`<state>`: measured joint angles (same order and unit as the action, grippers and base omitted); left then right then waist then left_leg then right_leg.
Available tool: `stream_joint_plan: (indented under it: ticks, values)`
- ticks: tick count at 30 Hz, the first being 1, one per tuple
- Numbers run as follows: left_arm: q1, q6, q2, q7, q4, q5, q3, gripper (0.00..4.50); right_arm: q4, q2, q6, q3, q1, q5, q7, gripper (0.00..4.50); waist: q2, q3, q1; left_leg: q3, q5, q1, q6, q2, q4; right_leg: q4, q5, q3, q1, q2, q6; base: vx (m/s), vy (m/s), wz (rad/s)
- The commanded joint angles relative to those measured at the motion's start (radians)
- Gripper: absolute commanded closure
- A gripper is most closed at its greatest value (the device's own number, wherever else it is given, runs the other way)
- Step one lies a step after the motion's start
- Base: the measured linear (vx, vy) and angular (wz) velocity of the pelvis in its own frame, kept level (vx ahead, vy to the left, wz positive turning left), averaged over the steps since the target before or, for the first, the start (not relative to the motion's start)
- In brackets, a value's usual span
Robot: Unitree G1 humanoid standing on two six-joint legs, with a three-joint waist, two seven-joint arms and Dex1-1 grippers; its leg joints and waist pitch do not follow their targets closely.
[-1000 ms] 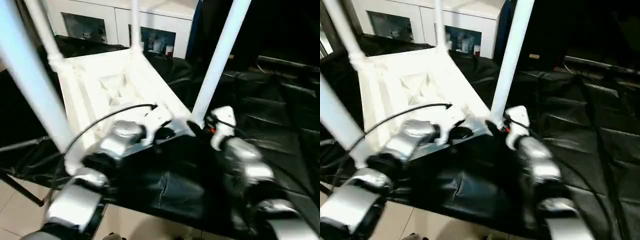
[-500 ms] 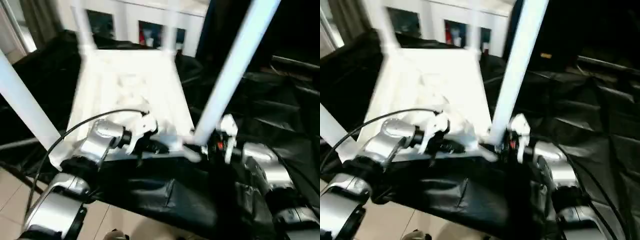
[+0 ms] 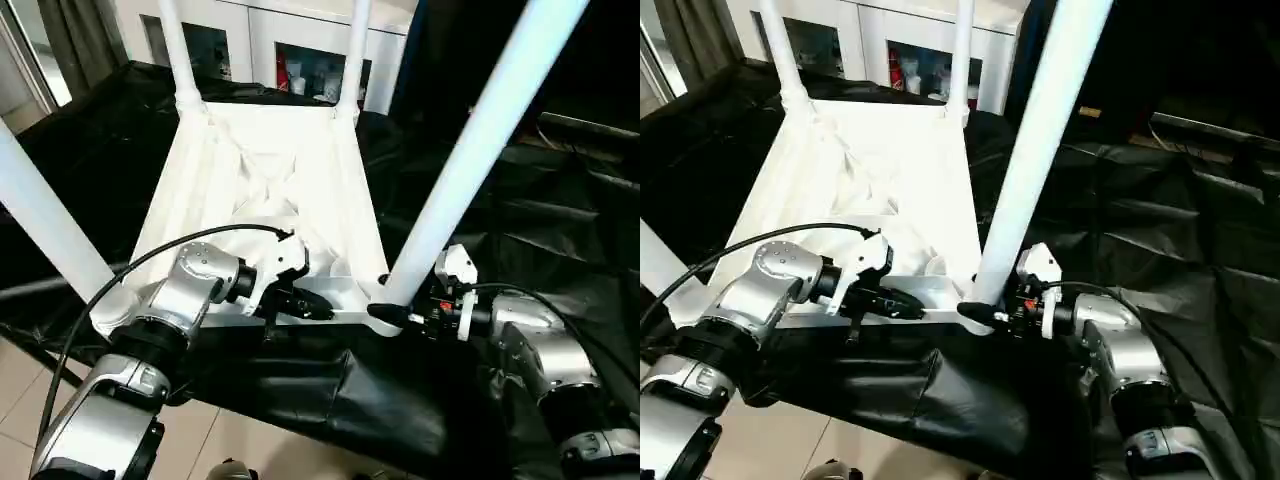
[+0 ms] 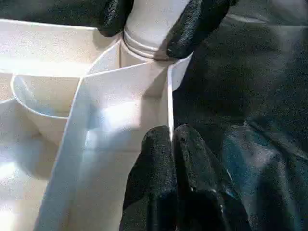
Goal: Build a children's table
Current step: Rotate leg to tighten
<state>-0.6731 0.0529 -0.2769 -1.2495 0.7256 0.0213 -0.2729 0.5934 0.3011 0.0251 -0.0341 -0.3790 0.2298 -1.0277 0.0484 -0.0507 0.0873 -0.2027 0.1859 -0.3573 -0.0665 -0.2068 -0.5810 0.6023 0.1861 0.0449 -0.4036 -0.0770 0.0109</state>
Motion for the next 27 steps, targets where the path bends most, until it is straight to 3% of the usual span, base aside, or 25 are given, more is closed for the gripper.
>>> stream_joint_plan:
  ticks: [1, 2, 3, 7, 9, 12, 16, 17, 21, 22, 27]
  values:
    - [-0.029, 0.002, 0.034, 0.171, 0.052, 0.024, 0.034, 4.50, 0.053, -0.030, -0.024, -0.005, 0.005, -0.061, 0.145, 1.93, 0.004, 0.053, -0.006, 0.013, 0.224, 0.015, 0.021, -0.029, 0.069, -0.077, 0.264, -0.038, 0.037, -0.068, 0.211, 0.000, 0.000, 0.00]
    - [-0.048, -0.004, 0.062, 0.271, 0.085, 0.039, 0.045, 4.50, 0.103, -0.058, -0.013, 0.010, -0.009, -0.092, 0.282, 1.93, 0.008, 0.054, -0.008, 0.015, 0.235, 0.014, 0.008, -0.028, 0.070, -0.080, 0.310, -0.038, 0.039, -0.067, 0.191, 0.000, 0.000, 0.00]
    - [-0.057, 0.007, 0.082, 0.315, 0.100, 0.042, 0.051, 4.50, 0.127, -0.079, -0.010, 0.020, -0.015, -0.099, 0.347, 1.93, 0.006, 0.050, -0.009, 0.016, 0.255, 0.018, 0.000, -0.028, 0.073, -0.086, 0.349, -0.039, 0.031, -0.066, 0.178, 0.000, 0.000, 0.00]
    - [-0.073, 0.036, 0.141, 0.402, 0.127, 0.053, 0.047, 4.50, 0.175, -0.160, 0.031, 0.071, -0.043, -0.079, 0.540, 1.93, 0.003, 0.049, -0.013, 0.020, 0.296, 0.021, -0.012, -0.026, 0.076, -0.098, 0.442, -0.039, 0.028, -0.068, 0.140, 0.000, 0.000, 0.00]
    - [-0.073, 0.037, 0.187, 0.439, 0.140, 0.070, 0.024, 4.50, 0.213, -0.218, 0.039, 0.089, -0.073, -0.080, 0.658, 1.93, 0.001, 0.051, -0.016, 0.023, 0.299, 0.019, -0.020, -0.028, 0.080, -0.097, 0.423, -0.038, 0.028, -0.066, 0.132, 0.000, 0.000, 0.00]
    - [-0.071, 0.023, 0.216, 0.445, 0.149, 0.080, 0.005, 4.50, 0.226, -0.249, 0.027, 0.060, -0.090, -0.121, 0.718, 1.93, 0.001, 0.051, -0.022, 0.022, 0.316, 0.019, -0.018, -0.026, 0.080, -0.098, 0.404, -0.038, 0.027, -0.064, 0.135, 0.000, 0.000, 0.00]
    - [-0.075, 0.011, 0.228, 0.450, 0.161, 0.089, -0.005, 4.50, 0.236, -0.258, -0.047, -0.012, -0.101, -0.194, 0.707, 1.93, 0.006, 0.052, -0.028, 0.022, 0.309, 0.013, -0.005, -0.023, 0.079, -0.097, 0.388, -0.039, 0.029, -0.064, 0.132, 0.000, 0.000, 0.00]
    - [-0.074, 0.012, 0.225, 0.444, 0.157, 0.090, -0.005, 4.50, 0.228, -0.255, -0.056, -0.020, -0.095, -0.199, 0.695, 1.37, 0.008, 0.052, -0.028, 0.021, 0.308, 0.012, 0.000, -0.022, 0.079, -0.098, 0.391, -0.039, 0.030, -0.064, 0.130, 0.000, 0.000, 0.00]
    - [-0.069, 0.021, 0.195, 0.396, 0.145, 0.086, -0.006, 4.50, 0.216, -0.224, -0.081, -0.009, -0.092, -0.176, 0.633, 1.24, 0.009, 0.052, -0.030, 0.024, 0.333, 0.013, 0.005, -0.025, 0.081, -0.100, 0.417, -0.038, 0.029, -0.064, 0.124, 0.000, 0.000, 0.00]
    - [-0.065, 0.023, 0.184, 0.371, 0.137, 0.083, -0.008, 4.50, 0.210, -0.210, -0.088, -0.003, -0.092, -0.163, 0.599, 0.96, 0.010, 0.053, -0.029, 0.024, 0.329, 0.011, 0.007, -0.025, 0.082, -0.099, 0.406, -0.038, 0.030, -0.065, 0.125, 0.000, 0.000, 0.00]
    - [-0.046, 0.018, 0.134, 0.255, 0.099, 0.067, -0.014, 4.50, 0.142, -0.139, -0.092, -0.012, -0.072, -0.104, 0.370, 0.89, 0.009, 0.058, -0.027, 0.020, 0.274, 0.007, 0.035, -0.028, 0.077, -0.086, 0.278, -0.039, 0.039, -0.064, 0.170, 0.000, 0.000, 0.00]
